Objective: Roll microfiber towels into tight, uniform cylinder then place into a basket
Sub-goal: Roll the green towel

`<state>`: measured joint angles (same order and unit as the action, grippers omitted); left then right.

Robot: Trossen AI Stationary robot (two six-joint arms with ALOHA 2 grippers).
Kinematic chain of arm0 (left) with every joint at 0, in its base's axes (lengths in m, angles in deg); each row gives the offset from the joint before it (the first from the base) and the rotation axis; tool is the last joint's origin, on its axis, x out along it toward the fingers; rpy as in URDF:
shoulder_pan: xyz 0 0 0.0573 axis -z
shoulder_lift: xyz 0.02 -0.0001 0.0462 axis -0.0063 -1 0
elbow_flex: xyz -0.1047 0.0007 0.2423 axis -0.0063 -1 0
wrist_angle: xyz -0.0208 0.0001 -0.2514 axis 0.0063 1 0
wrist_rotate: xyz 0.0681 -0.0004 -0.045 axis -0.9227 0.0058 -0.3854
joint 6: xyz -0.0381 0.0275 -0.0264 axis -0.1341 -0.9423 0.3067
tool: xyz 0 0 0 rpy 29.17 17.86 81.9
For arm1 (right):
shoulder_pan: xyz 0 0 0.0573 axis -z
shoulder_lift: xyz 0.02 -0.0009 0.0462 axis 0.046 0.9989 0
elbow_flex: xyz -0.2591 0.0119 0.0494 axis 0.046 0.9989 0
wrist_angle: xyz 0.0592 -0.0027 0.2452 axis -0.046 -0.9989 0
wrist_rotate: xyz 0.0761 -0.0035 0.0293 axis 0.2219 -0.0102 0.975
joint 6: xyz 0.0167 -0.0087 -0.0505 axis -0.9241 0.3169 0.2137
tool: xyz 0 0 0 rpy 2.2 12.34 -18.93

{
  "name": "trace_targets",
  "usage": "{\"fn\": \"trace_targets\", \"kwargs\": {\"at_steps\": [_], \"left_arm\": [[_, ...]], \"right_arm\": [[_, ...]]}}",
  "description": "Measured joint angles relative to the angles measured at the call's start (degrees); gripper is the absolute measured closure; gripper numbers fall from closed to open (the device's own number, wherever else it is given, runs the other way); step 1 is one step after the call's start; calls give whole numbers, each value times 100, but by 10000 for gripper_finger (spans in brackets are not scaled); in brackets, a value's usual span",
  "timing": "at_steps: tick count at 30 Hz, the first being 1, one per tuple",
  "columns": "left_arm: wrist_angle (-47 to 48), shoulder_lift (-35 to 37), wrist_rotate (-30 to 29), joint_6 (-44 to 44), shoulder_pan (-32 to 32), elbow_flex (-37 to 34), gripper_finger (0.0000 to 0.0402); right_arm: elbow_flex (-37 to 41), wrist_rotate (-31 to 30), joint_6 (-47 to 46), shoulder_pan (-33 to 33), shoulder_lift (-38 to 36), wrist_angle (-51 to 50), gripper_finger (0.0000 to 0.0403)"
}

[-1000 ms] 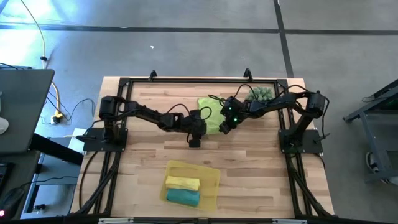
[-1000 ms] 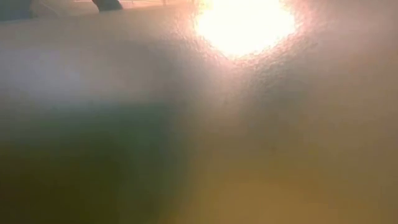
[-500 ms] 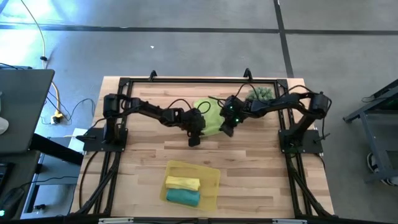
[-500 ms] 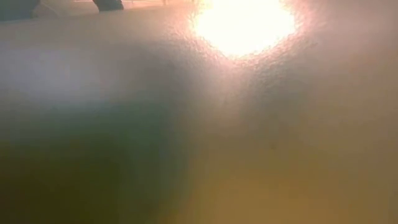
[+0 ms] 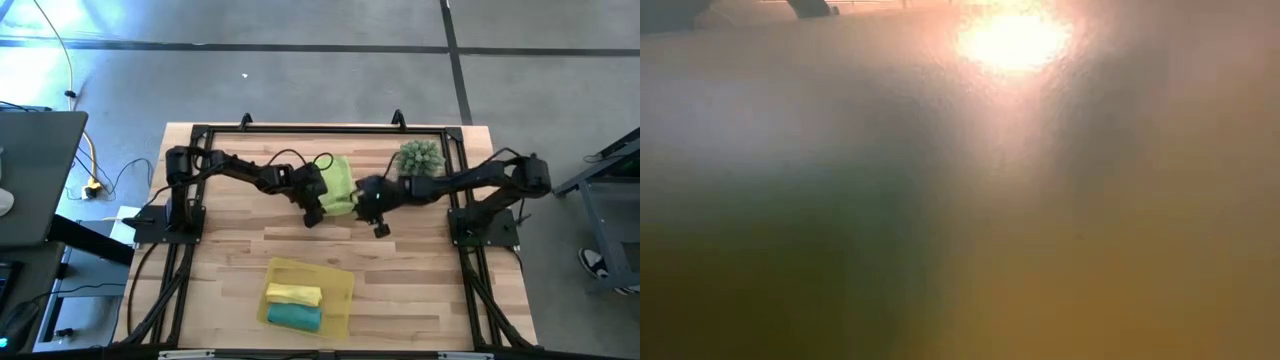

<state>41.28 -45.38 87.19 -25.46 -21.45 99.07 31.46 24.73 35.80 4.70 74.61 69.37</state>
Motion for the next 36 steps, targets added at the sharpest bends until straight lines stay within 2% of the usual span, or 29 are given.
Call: {"fn": "trace_targets", "kwargs": {"at_steps": [5,8,15,20,24,26,33,36], "left_arm": [[24,-4,167,97,-30,-4,389],[26,-4,168,99,-9,-7,389],[26,-4,161,184,11,-7,389],[25,-7,163,186,11,-9,389],[22,-7,162,186,11,-9,389],[19,-7,164,186,14,-11,389],[0,-7,162,186,16,-11,389],[-2,-8,164,186,16,-11,389]], "right_arm": [[0,-1679,236,-565,399,250,290],[0,-2258,199,-664,597,391,290],[2,-2410,196,-625,837,415,290],[2,-3020,-65,-897,474,382,290],[2,-2500,-1163,-1077,332,325,290],[8,-2266,-1392,-1112,426,371,290],[164,-2778,-1056,-946,896,802,290],[162,-2817,-896,-783,978,932,290]]}}
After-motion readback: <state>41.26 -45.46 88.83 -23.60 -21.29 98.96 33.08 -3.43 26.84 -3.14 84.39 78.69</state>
